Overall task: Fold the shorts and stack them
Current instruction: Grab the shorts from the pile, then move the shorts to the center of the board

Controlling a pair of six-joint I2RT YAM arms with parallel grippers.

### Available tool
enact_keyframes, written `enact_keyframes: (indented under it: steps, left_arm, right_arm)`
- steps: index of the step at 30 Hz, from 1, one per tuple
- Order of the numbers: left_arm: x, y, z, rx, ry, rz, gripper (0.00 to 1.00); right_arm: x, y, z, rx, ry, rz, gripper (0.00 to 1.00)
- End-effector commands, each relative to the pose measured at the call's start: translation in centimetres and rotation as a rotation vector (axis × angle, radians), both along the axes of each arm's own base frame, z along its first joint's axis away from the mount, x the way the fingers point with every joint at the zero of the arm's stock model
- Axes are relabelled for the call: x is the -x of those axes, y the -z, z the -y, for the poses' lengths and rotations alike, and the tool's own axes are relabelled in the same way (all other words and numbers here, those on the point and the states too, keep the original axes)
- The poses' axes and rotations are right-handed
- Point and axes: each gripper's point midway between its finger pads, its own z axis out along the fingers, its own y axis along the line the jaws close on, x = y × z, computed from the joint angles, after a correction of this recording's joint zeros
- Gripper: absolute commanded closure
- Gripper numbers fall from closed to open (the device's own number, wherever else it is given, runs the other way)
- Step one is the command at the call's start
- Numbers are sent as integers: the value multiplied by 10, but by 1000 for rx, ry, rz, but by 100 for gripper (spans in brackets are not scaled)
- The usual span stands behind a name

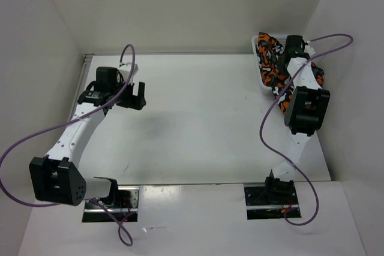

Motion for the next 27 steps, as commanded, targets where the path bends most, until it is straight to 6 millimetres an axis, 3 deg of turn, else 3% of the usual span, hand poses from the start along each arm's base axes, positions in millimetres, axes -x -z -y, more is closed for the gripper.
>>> enact_keyframes:
  steps: [1, 2, 4, 5, 8, 9, 10, 13, 14, 16, 18, 21, 23, 25, 27]
  left_arm:
    - [-8, -14, 2, 13, 10, 38, 0]
    - [-8, -14, 2, 13, 10, 38, 0]
    - [-7, -14, 4, 21, 18, 38, 0]
    - [-8, -19, 4, 22, 18, 57, 0]
    - [-11, -33, 6, 33, 27, 106, 0]
    - [-13, -35, 6, 34, 27, 118, 0]
    - [-13, -44, 6, 36, 27, 141, 0]
    - [-20, -62, 7, 40, 28, 188, 0]
    - [-21, -76, 7, 43, 28, 223, 0]
    - [-25, -87, 3, 44, 18, 248, 0]
    - [-25, -113, -6, 45, -5, 313, 0]
    - [-26, -132, -20, 41, -41, 354, 0]
    - [-27, -148, -24, 48, -45, 382, 0]
    - [-27, -154, -27, 60, -41, 396, 0]
    - [-26, -155, -24, 72, -23, 396, 0]
  right_arm:
    - [-10, -96, -31, 43, -56, 196, 100]
    - [-4, -133, -48, 61, -96, 260, 100]
    - [3, -178, -69, 78, -152, 357, 100]
    - [17, -220, -93, 81, -212, 443, 100]
    - [42, -295, -134, 74, -314, 608, 100]
    - [62, -328, -157, 79, -370, 679, 100]
    - [74, -357, -168, 87, -397, 742, 100]
    - [117, -415, -208, 53, -516, 884, 100]
    - [127, -425, -215, 43, -541, 911, 100]
    - [148, -447, -230, 23, -619, 973, 100]
    - [161, -456, -245, -30, -704, 1003, 98]
    - [168, -448, -262, -92, -794, 995, 92]
    - [154, -414, -274, -146, -818, 926, 90]
    - [136, -377, -283, -187, -830, 849, 79]
    - [101, -325, -300, -237, -861, 736, 73]
